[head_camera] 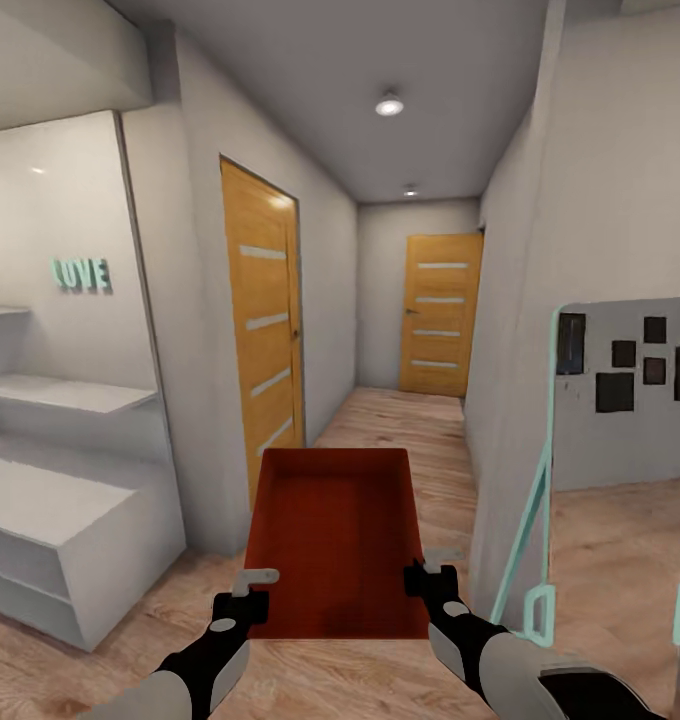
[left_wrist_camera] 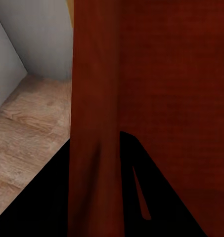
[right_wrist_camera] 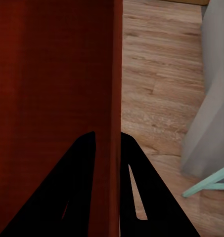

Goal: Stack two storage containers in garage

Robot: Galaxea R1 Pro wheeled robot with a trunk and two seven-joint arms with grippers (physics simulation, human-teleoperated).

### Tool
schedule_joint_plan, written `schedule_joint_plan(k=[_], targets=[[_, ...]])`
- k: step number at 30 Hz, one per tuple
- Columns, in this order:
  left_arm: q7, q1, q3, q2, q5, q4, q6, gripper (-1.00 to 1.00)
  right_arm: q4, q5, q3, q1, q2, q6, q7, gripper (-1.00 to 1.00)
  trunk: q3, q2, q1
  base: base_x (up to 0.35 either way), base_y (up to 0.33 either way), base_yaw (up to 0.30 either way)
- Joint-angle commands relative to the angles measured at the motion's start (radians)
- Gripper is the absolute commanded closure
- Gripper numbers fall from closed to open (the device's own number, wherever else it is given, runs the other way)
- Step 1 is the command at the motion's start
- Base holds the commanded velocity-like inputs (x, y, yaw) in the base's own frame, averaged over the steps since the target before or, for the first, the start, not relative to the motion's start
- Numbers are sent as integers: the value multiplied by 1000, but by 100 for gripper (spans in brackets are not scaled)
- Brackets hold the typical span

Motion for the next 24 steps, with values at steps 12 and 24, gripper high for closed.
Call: schedule_joint_plan(k=[12,24], targets=[[18,-2,25,8,-6,-3,-11,100,5,-19,-25,-1,-8,-5,-10,100,-2,-1,1,302,213,-234],[18,-2,25,8,-6,-3,-12,100,5,-19,-25,-1,-7,-5,-10,100,-2,-1,1,302,213,-9]])
